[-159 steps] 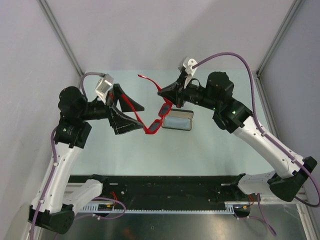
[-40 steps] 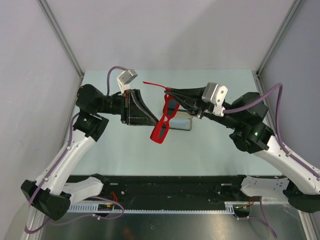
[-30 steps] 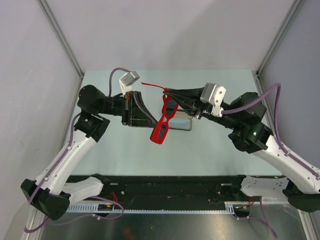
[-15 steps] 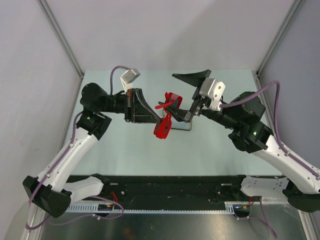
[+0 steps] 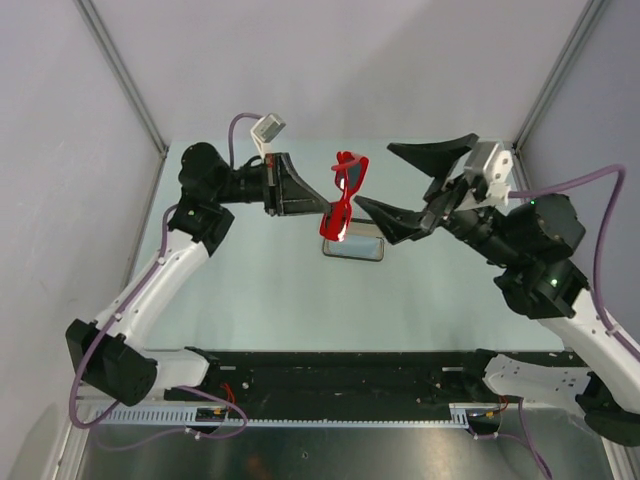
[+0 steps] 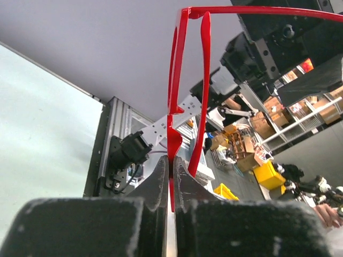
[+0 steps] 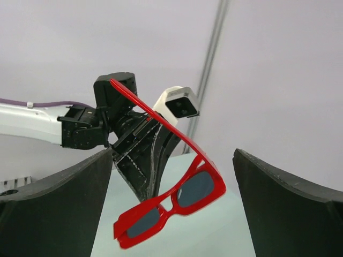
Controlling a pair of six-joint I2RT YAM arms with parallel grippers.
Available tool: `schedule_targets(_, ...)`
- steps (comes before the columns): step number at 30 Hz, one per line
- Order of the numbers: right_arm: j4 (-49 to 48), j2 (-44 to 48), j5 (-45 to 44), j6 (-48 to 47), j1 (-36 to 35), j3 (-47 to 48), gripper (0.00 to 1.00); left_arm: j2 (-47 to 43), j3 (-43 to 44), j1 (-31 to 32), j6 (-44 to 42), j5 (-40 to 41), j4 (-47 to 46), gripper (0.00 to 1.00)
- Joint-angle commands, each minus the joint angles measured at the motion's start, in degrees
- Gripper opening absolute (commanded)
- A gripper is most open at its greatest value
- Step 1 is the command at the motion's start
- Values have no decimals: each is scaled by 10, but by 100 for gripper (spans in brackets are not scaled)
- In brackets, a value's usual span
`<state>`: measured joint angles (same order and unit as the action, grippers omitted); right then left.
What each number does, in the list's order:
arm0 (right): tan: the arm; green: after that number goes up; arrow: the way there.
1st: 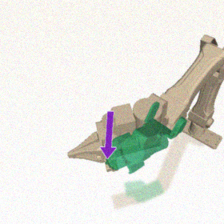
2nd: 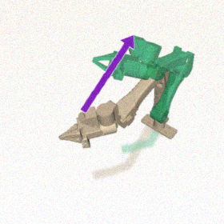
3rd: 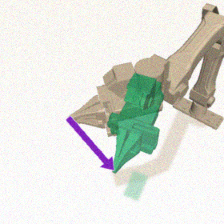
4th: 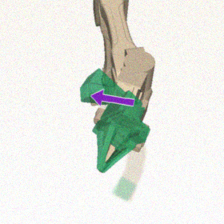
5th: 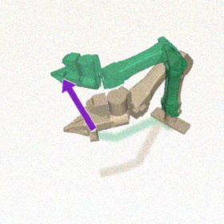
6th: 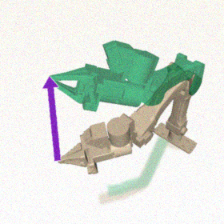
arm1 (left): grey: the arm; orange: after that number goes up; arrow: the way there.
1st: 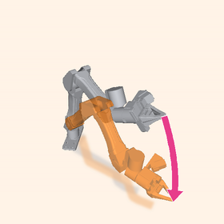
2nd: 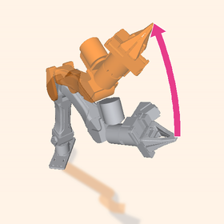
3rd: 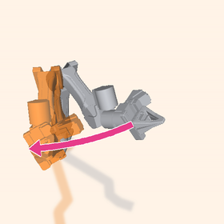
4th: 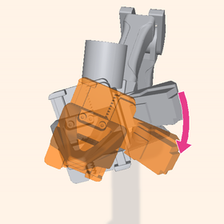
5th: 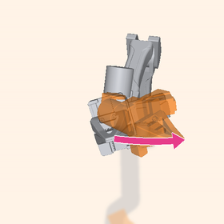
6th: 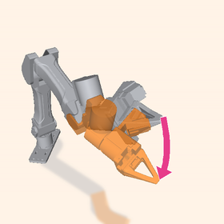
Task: Organize the sunglasses
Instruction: Fold the right temple of the sunglasses with the sunglasses.
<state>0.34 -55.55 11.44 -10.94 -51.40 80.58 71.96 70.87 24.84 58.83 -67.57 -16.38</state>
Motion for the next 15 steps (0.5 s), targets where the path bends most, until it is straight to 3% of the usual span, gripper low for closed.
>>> schedule_targets(1, 53, 23, -27, 87, 32, 7, 100, 14, 33, -18, -35, 21, -13, 0)
schedule_targets(4, 64, 21, -28, 138, 57, 7, 87, 28, 27, -22, -47, 28, -9, 0)
schedule_targets(5, 63, 18, -31, 149, 61, 6, 75, 31, 23, -22, -49, 32, -8, 1)
schedule_targets(11, 0, 4, -42, 209, 81, 6, 38, 28, 7, -22, -73, 24, -2, 0)
schedule_targets(13, -51, -10, -23, 221, 96, 12, 36, 21, -4, -22, -82, 22, -1, 0)
schedule_targets(14, -54, -17, -15, 238, 102, 19, 26, 19, -7, -21, -85, 20, -1, 0)
schedule_targets(15, -53, -33, -9, 248, 112, 35, 23, 14, -12, -21, -89, 19, 0, 0)
